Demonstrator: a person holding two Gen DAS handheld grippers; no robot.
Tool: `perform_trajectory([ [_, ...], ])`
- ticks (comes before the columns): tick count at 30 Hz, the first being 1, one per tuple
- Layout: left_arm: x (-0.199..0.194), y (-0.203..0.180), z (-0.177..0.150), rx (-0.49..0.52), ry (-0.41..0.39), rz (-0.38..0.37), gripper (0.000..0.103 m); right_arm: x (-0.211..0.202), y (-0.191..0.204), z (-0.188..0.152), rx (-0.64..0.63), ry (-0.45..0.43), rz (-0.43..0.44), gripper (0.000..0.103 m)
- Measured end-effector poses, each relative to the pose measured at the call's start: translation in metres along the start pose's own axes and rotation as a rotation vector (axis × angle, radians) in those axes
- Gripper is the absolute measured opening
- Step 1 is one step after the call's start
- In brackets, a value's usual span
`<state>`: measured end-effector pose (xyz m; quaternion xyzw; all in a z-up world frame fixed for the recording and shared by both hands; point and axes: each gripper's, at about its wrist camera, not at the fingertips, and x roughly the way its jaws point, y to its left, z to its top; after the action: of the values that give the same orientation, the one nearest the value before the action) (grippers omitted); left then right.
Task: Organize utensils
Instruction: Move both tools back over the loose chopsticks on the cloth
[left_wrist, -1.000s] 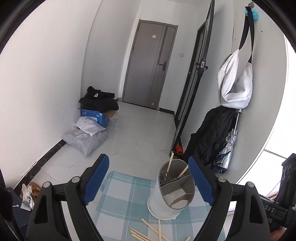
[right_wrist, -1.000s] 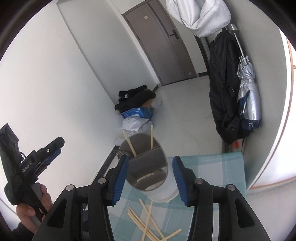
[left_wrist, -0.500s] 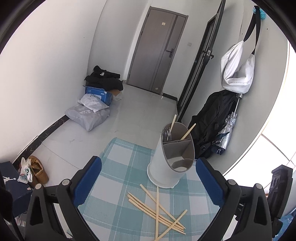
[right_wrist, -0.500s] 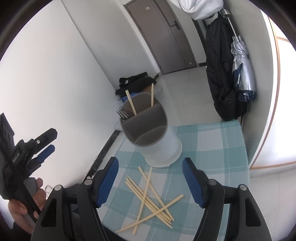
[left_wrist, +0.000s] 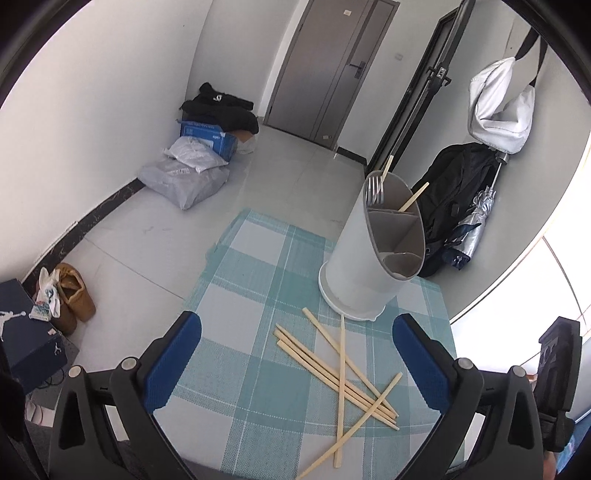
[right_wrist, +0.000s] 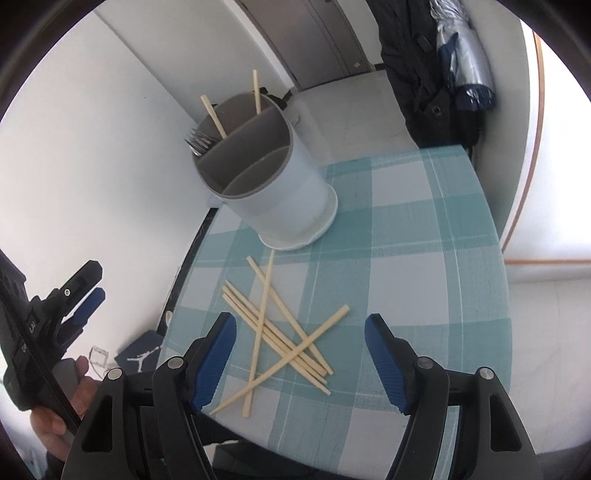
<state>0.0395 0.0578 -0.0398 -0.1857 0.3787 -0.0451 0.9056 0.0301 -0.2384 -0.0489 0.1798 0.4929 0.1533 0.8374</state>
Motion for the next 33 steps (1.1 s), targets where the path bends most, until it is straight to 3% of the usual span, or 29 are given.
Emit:
perform_trajectory([
  [7,0.008,0.017,0.005,-0.068,0.065,-0.006,0.102,0.036,-0.021,0.001,0.137,0.128,0.002,0.068],
  [13,0.011,0.031,0.008,-0.123,0.113,-0.005,0.102,0.06,-0.03,0.012,0.215,0.17,-0.024,0.058],
  [15,0.01,0.034,0.009,-0.128,0.116,-0.006,0.102,0.065,-0.026,0.014,0.205,0.179,-0.052,0.058],
  [22,0.007,0.036,0.013,-0.104,0.099,0.034,0.102,0.085,-0.004,0.02,0.147,0.212,-0.169,0.039],
  [25,0.009,0.038,0.013,-0.113,0.113,0.021,0.102,0.091,0.002,0.024,0.122,0.198,-0.238,0.034],
  [28,0.011,0.039,0.013,-0.112,0.124,0.022,0.102,0.095,0.008,0.026,0.084,0.183,-0.32,0.021],
  [33,0.009,0.04,0.013,-0.114,0.121,0.028,0.102,0.099,0.012,0.025,0.058,0.144,-0.376,0.011],
])
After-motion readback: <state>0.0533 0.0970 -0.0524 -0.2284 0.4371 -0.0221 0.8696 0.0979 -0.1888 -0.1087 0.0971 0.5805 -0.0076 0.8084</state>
